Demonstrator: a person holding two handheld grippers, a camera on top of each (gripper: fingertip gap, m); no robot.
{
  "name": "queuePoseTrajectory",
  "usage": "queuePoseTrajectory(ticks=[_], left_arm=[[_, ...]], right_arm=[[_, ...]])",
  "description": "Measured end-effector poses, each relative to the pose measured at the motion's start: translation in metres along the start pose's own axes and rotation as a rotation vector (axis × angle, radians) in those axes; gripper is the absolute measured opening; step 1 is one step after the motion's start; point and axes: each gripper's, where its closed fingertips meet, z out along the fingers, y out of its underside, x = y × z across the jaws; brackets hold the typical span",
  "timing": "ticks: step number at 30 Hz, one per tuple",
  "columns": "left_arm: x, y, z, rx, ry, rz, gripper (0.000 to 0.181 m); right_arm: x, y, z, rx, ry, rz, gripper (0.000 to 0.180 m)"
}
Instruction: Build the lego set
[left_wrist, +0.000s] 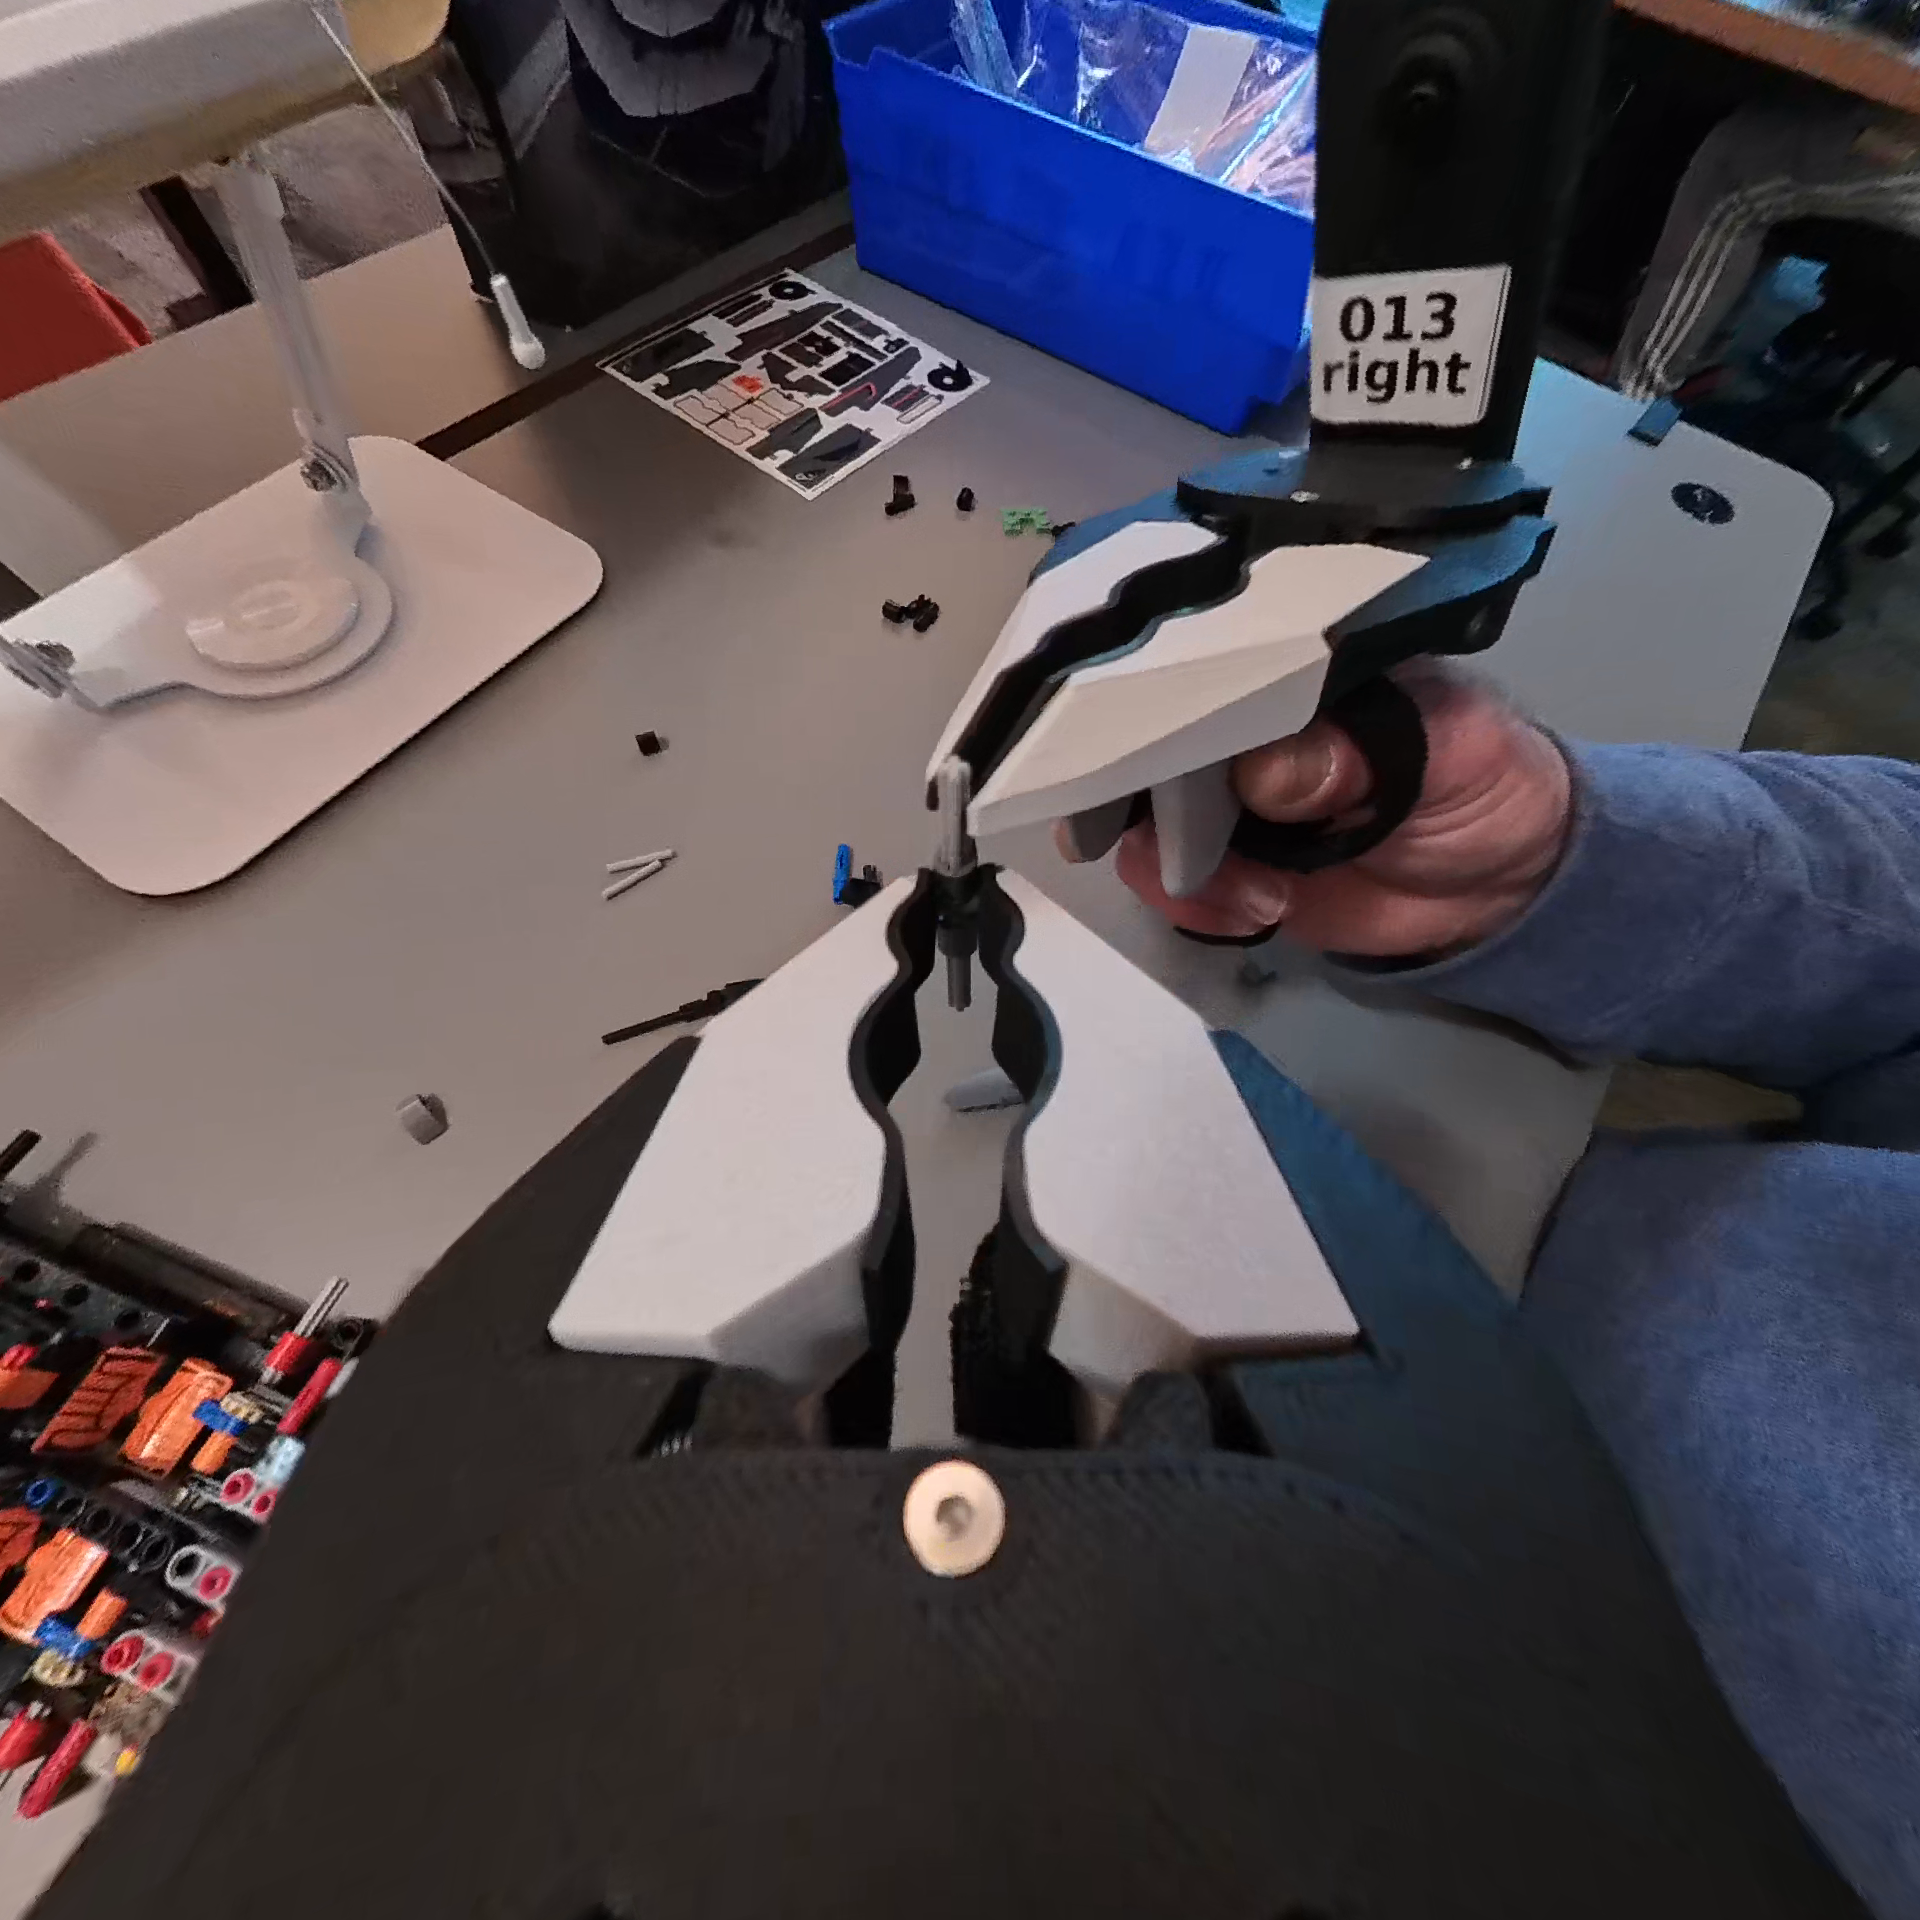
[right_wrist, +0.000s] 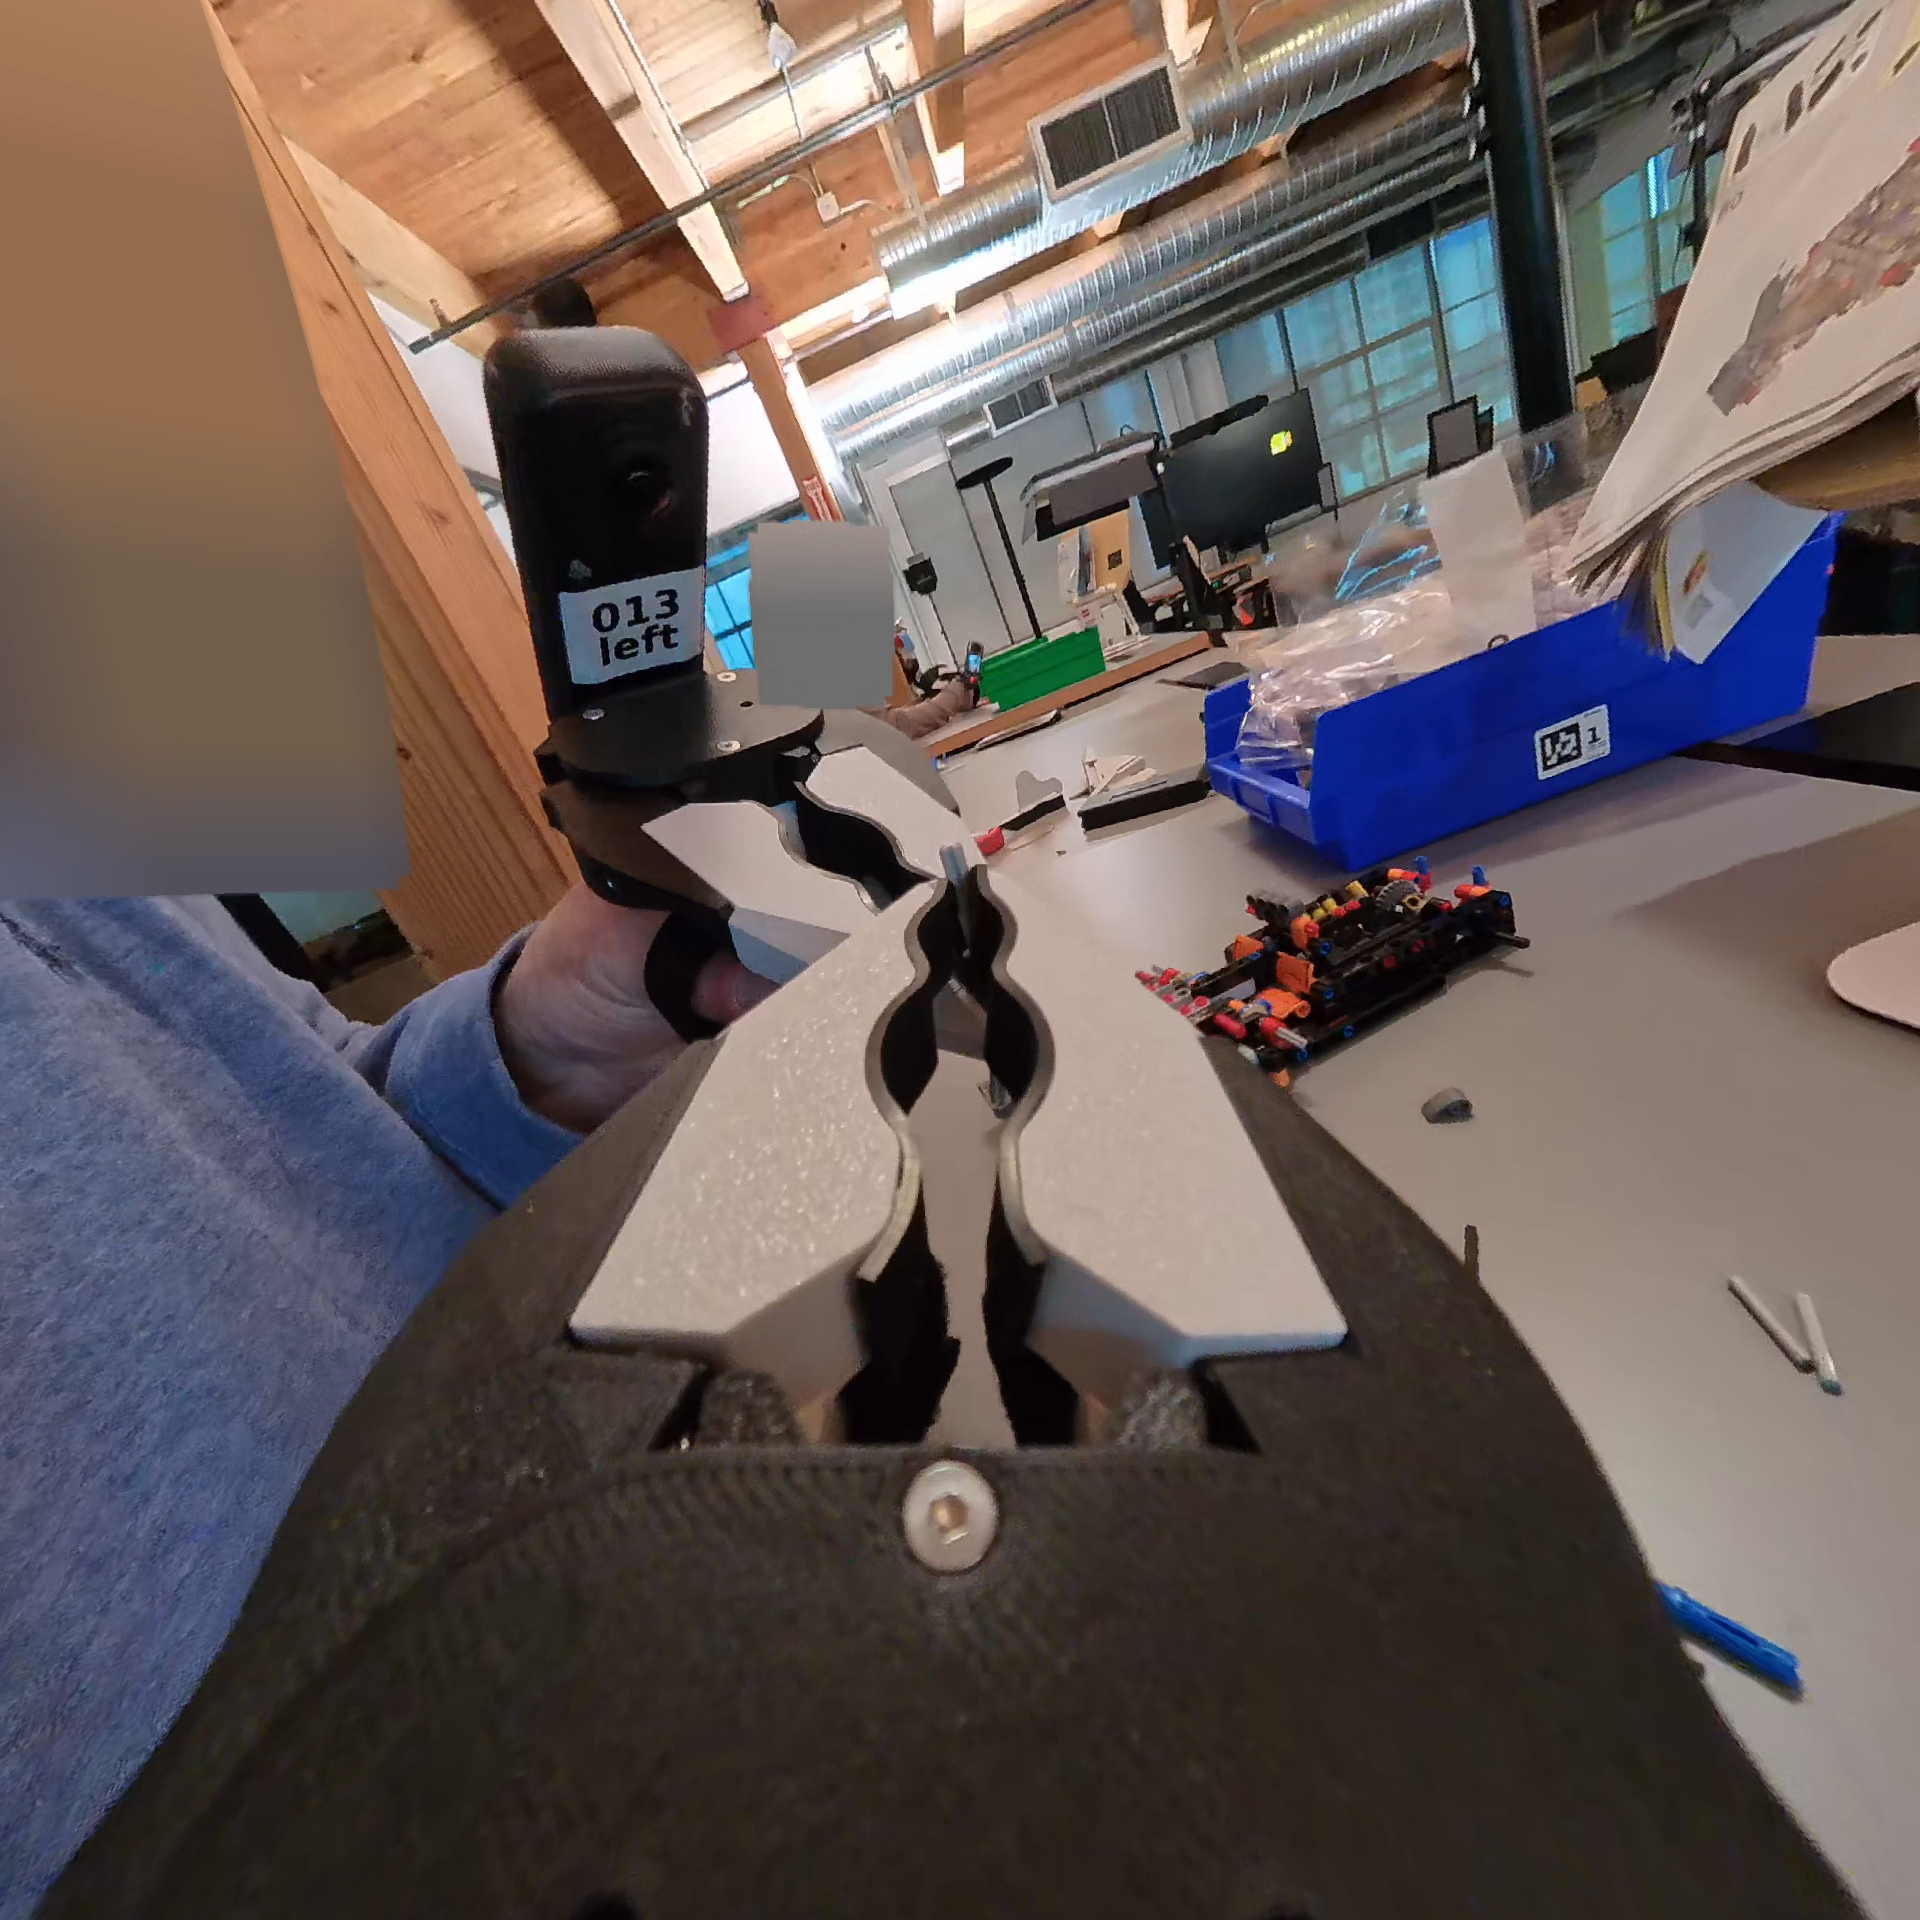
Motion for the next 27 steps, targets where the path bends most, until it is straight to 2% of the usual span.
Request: queuePoseTrajectory(ticks=[27], left_arm=[[0.0005, -0.0021, 0.0012, -0.02, -0.059, 0.079, 0.005]], right_arm=[[-0.0003, 0.0045, -0.0045, -0.034, -0.012, 0.022, 0.0]])
